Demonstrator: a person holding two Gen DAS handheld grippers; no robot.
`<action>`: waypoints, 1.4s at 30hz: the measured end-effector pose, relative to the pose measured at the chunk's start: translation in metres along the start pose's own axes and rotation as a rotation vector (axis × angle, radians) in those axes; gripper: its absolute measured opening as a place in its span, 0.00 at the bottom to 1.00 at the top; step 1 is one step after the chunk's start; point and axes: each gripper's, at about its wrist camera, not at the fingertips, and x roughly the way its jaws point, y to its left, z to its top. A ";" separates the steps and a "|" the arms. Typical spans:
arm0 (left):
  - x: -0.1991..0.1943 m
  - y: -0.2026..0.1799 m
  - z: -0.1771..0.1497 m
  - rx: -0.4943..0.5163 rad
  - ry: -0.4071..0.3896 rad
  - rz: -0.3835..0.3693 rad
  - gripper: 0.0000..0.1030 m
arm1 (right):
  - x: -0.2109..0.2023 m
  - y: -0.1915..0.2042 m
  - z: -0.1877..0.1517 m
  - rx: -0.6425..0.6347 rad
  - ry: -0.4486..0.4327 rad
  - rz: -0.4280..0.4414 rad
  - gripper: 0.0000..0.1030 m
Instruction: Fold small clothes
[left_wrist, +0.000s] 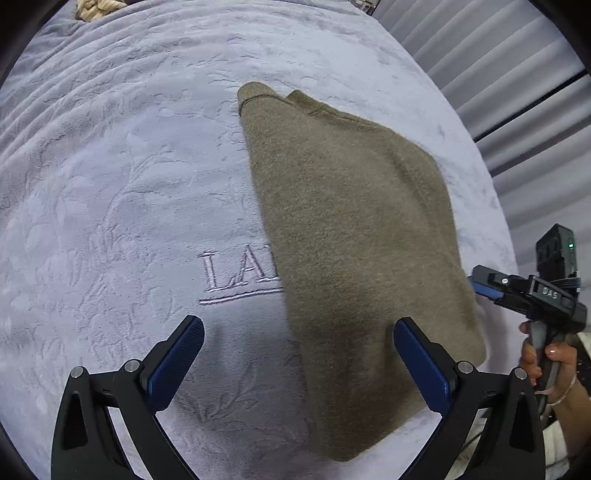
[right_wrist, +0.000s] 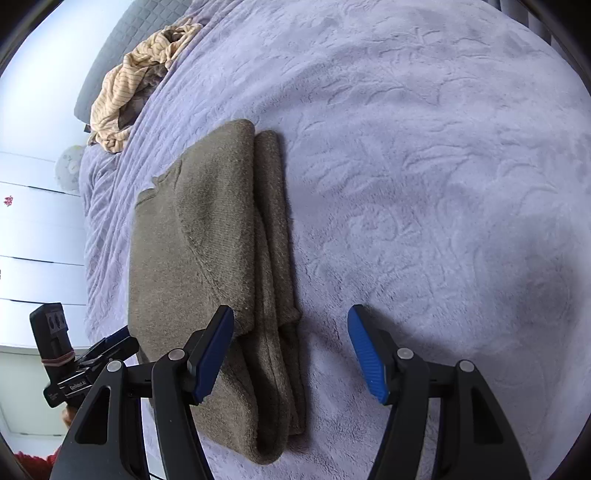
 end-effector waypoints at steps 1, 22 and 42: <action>0.000 0.001 0.002 -0.008 -0.001 -0.032 1.00 | 0.000 0.001 0.002 -0.005 0.001 0.011 0.66; 0.069 -0.019 0.020 -0.014 0.091 -0.215 1.00 | 0.065 0.007 0.074 -0.111 0.166 0.339 0.73; 0.012 -0.007 0.011 -0.004 -0.041 -0.302 0.63 | 0.074 0.045 0.067 -0.038 0.150 0.448 0.34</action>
